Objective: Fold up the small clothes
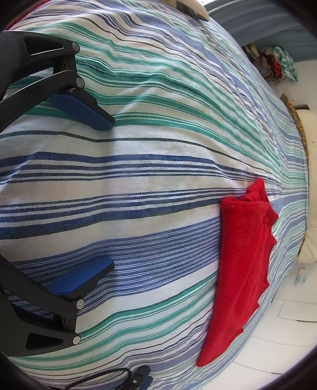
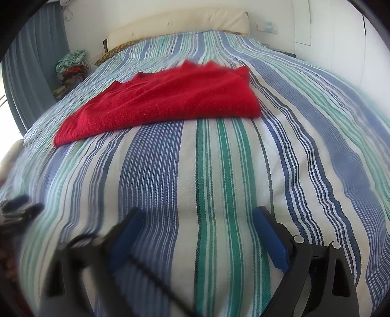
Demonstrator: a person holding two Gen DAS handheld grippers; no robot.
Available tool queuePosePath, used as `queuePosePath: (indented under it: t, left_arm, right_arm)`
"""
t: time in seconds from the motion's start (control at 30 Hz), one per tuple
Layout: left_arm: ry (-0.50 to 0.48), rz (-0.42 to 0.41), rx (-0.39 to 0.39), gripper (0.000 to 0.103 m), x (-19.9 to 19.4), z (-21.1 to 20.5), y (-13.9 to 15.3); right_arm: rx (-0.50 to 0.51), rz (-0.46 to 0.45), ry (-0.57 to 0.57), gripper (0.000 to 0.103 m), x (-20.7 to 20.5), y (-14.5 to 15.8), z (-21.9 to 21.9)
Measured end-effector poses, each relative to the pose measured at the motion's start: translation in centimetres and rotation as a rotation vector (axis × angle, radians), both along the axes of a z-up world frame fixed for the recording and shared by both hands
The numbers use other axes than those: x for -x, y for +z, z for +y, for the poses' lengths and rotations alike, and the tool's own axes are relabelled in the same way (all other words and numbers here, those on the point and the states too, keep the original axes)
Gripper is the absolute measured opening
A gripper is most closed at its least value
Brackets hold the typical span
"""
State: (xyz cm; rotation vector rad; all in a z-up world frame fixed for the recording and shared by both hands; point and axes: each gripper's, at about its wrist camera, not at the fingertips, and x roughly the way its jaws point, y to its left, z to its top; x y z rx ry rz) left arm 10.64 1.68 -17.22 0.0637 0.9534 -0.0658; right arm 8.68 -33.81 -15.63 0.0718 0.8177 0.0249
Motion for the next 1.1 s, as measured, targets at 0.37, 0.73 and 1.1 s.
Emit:
queuePosePath:
  t: [0.37,0.73,1.1]
  left_arm:
    - [0.0,-0.028,-0.003,0.102,0.66,-0.12,-0.14]
    - [0.0,-0.031,-0.002,0.103,0.83,-0.12,-0.1]
    - [-0.003,-0.039,-0.001,0.103,0.85,-0.19,0.04]
  right_arm:
    - [0.017,0.002,0.0,0.092,-0.24,-0.02,0.37]
    - [0.029,0.006,-0.003,0.093,-0.52,-0.14,0.58]
    - [0.045,0.008,-0.006,0.093,-0.71,-0.22,0.7]
